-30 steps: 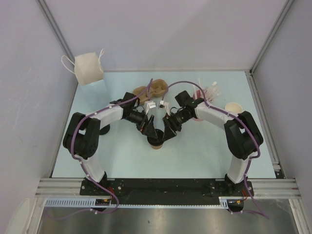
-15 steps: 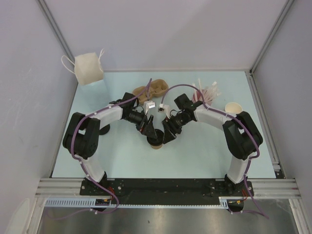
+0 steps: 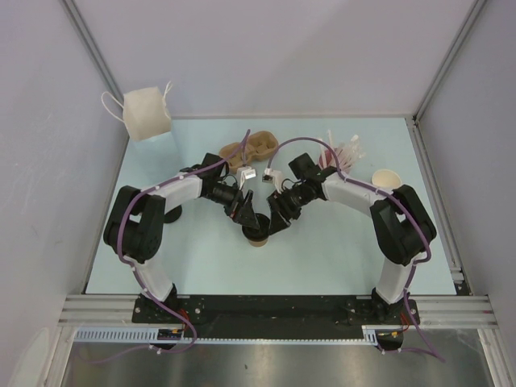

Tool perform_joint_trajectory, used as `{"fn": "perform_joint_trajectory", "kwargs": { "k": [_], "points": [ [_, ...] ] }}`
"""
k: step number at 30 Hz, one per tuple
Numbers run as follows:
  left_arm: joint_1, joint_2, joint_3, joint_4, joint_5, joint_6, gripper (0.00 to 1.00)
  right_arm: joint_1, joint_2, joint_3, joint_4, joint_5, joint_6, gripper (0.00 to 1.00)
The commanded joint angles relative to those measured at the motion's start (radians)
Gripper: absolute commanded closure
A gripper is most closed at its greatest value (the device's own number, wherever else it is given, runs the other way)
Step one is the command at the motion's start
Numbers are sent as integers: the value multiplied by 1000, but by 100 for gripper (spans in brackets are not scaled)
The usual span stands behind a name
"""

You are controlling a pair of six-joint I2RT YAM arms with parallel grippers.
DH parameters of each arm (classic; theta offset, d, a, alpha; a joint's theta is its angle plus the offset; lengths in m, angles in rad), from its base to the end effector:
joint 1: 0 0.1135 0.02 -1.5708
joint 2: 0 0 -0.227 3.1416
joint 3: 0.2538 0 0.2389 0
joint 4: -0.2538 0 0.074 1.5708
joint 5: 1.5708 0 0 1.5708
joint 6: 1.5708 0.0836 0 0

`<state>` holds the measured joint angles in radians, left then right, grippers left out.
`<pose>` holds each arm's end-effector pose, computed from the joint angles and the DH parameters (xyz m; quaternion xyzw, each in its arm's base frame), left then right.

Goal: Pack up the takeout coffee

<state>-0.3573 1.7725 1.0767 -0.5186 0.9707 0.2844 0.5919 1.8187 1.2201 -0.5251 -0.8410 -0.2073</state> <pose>0.2791 -0.1779 0.1201 0.3530 0.8000 -0.4645 0.1399 0.2612 0.2507 0.1358 -0.4297 0.7848 0.4294 0.1226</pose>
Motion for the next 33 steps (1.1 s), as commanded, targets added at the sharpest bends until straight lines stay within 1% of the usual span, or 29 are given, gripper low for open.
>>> {"fn": "perform_joint_trajectory", "kwargs": {
  "k": [1, 4, 6, 8, 9, 10, 12, 13, 16, 24, 33],
  "points": [
    [9, 36, -54, -3, -273, 131, 0, 42, 16, -34, 92, 295, -21, 35],
    [9, 39, -52, -3, -268, 130, 0, 48, 21, -37, 103, 344, -21, 36],
    [9, 41, -54, -1, -270, 131, 1, 39, 8, -37, 105, 321, -24, 36],
    [9, 39, -54, -1, -268, 131, 1, 13, -13, -25, 108, 179, -9, 35],
    [9, 38, -54, -1, -270, 131, 0, -21, -22, -13, 93, 116, 9, 34],
    [8, 36, -54, -1, -267, 131, 1, -38, -32, -1, 80, -9, 16, 34],
    [9, 38, -52, -1, -268, 130, 1, -78, -24, 48, 44, -107, 32, 33],
    [9, 39, -50, -1, -270, 130, 1, -89, -13, 65, 39, -178, 49, 32],
    [9, 38, -47, -4, -270, 127, 1, -115, 22, 102, 31, -242, 84, 32],
    [11, 19, 48, -96, -219, 165, 1, -83, 67, 150, 27, -225, 106, 32],
    [14, -4, 84, -130, -162, 173, 1, -37, 80, 157, 27, -168, 101, 31]
  ]
}}
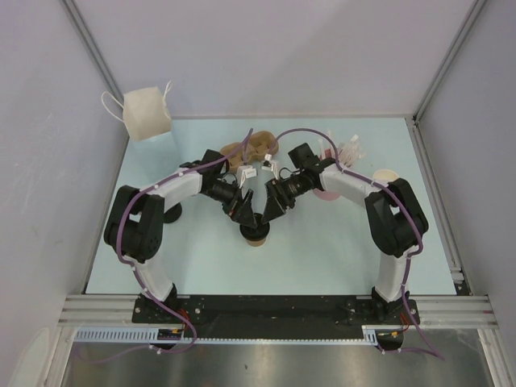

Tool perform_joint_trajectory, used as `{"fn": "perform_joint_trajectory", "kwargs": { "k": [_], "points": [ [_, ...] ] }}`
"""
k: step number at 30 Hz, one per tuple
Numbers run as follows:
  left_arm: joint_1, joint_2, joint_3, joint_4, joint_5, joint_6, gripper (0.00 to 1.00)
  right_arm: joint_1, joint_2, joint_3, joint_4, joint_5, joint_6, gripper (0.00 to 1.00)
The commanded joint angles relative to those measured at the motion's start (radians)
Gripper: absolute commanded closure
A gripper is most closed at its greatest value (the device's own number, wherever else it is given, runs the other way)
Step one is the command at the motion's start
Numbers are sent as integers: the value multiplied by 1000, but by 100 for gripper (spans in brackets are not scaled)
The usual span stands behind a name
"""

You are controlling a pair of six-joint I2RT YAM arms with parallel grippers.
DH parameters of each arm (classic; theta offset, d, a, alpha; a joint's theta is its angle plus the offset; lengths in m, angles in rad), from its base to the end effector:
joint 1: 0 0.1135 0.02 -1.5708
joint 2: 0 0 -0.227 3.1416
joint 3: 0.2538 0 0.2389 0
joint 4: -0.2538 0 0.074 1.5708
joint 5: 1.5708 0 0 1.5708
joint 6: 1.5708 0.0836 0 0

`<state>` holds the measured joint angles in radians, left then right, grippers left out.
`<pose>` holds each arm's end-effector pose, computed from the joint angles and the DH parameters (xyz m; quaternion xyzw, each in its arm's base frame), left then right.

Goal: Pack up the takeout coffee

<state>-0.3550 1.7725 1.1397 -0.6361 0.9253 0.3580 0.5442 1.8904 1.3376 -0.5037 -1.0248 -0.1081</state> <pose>0.2809 -0.1754 0.1288 0.3717 0.8056 -0.4410 0.1352 0.2859 0.2565 0.1564 -0.3882 0.7585 0.5109 0.1138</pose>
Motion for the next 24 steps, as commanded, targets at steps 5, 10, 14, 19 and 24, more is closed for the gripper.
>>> {"fn": "perform_joint_trajectory", "kwargs": {
  "k": [5, 10, 14, 19, 24],
  "points": [
    [13, -2, 78, -46, -80, 102, 1, 19, 13, 43, 5, 28, 2, 32],
    [14, 8, 144, -80, -56, 102, 0, 22, 15, 41, 4, 35, -1, 31],
    [16, 4, 173, -102, -14, 104, 1, 23, 18, 43, 11, 42, 5, 31],
    [22, -57, 181, -122, 6, 121, 0, 39, 19, 46, 30, 69, 27, 31],
    [71, -116, 125, -125, -16, 133, 1, 49, 21, 54, 44, 100, 50, 30]
  ]
}}
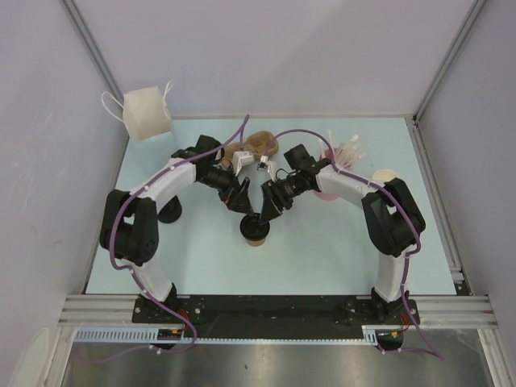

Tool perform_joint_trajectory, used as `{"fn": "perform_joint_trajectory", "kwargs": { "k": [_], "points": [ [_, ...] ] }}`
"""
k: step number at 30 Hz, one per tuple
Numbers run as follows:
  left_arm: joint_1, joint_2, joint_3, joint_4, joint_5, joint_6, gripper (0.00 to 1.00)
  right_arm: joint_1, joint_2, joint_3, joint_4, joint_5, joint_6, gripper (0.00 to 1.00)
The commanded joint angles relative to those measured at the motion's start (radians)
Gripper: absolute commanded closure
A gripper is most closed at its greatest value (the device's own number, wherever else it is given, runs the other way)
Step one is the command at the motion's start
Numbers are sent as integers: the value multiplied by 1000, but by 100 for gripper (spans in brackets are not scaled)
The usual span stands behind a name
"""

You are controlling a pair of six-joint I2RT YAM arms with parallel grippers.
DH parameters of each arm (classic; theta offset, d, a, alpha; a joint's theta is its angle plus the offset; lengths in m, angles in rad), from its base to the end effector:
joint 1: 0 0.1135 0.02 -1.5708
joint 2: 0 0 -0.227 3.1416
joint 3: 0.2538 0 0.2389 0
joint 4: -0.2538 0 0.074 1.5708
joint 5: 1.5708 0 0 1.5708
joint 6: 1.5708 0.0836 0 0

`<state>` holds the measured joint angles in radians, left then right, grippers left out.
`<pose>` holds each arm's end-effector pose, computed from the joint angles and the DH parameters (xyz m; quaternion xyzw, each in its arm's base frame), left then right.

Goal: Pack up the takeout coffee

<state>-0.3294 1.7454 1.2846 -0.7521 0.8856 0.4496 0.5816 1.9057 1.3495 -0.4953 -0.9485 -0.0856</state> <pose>0.2986 -0.1705 0.1691 0.4082 0.7936 -0.4112 0.1859 0.2832 0.2675 0.1502 -0.3923 0.7740 0.4839 0.1131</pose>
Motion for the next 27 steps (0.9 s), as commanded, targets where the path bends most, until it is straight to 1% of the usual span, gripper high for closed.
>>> {"fn": "perform_joint_trajectory", "kwargs": {
  "k": [1, 8, 13, 16, 20, 22, 23, 27],
  "points": [
    [55, -99, -31, -9, 21, 50, 1, 14, 9, 46, 37, 25, 30, 30],
    [151, -139, -158, 31, -10, 72, 1, 47, 29, 65, 41, 129, 47, 29],
    [162, -124, -212, 74, -16, 78, 1, 72, 42, 66, 38, 191, 37, 31],
    [162, -107, -222, 83, 7, 77, 1, 80, 49, 66, 29, 197, 23, 36],
    [162, -87, -206, 86, 53, 69, 0, 90, 58, 66, 20, 211, 9, 47],
    [162, -74, -197, 83, 75, 67, 1, 96, 64, 65, 15, 211, 6, 50],
    [161, -69, -191, 79, 94, 69, 1, 98, 69, 66, 14, 214, 1, 52],
    [161, -55, -186, 57, 130, 90, 1, 98, 78, 65, 1, 220, -6, 55]
  ]
}}
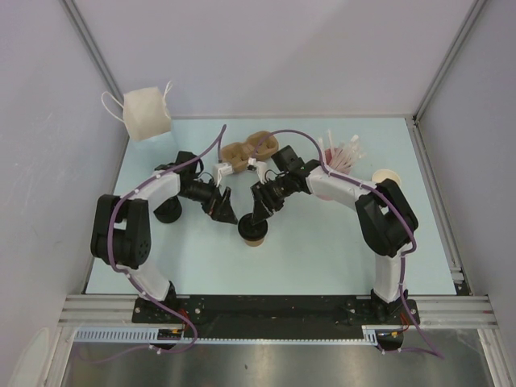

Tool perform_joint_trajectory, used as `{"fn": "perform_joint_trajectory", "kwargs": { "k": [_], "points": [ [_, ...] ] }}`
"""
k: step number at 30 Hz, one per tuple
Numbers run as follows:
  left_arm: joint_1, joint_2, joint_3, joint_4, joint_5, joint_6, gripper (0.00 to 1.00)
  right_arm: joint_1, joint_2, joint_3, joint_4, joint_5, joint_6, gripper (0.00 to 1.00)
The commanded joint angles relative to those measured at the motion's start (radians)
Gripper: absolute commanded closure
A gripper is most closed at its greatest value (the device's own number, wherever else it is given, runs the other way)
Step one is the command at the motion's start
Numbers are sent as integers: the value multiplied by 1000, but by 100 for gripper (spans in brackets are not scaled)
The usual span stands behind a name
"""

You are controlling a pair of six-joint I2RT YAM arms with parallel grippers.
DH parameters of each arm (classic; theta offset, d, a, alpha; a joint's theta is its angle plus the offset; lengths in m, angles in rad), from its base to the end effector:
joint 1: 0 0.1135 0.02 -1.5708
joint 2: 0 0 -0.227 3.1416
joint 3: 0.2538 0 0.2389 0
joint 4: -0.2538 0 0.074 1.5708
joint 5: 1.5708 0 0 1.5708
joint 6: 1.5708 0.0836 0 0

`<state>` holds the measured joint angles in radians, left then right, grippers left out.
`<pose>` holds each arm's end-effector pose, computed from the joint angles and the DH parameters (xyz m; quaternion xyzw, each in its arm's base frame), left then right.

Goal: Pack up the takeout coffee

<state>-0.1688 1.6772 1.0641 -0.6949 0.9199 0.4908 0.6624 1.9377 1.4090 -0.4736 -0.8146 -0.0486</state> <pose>0.2847 -0.1160 0.1348 0.3427 0.8216 -0.4156 0.1864 0.2796 0.2952 0.1498 -0.4109 0.7876 0.4403 0.1306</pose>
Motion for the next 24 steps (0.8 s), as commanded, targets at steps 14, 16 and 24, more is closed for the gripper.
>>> {"fn": "perform_joint_trajectory", "kwargs": {
  "k": [14, 16, 24],
  "points": [
    [-27, 41, 30, 20, 92, 42, 0, 23, 47, 5, -25, 101, -59, 56],
    [-41, 36, 30, 41, 67, 29, 0, 25, 47, 7, -26, 101, -60, 57],
    [-92, 41, -19, 159, -130, -70, 1, 29, 46, 5, -37, 109, -71, 57]
  ]
}}
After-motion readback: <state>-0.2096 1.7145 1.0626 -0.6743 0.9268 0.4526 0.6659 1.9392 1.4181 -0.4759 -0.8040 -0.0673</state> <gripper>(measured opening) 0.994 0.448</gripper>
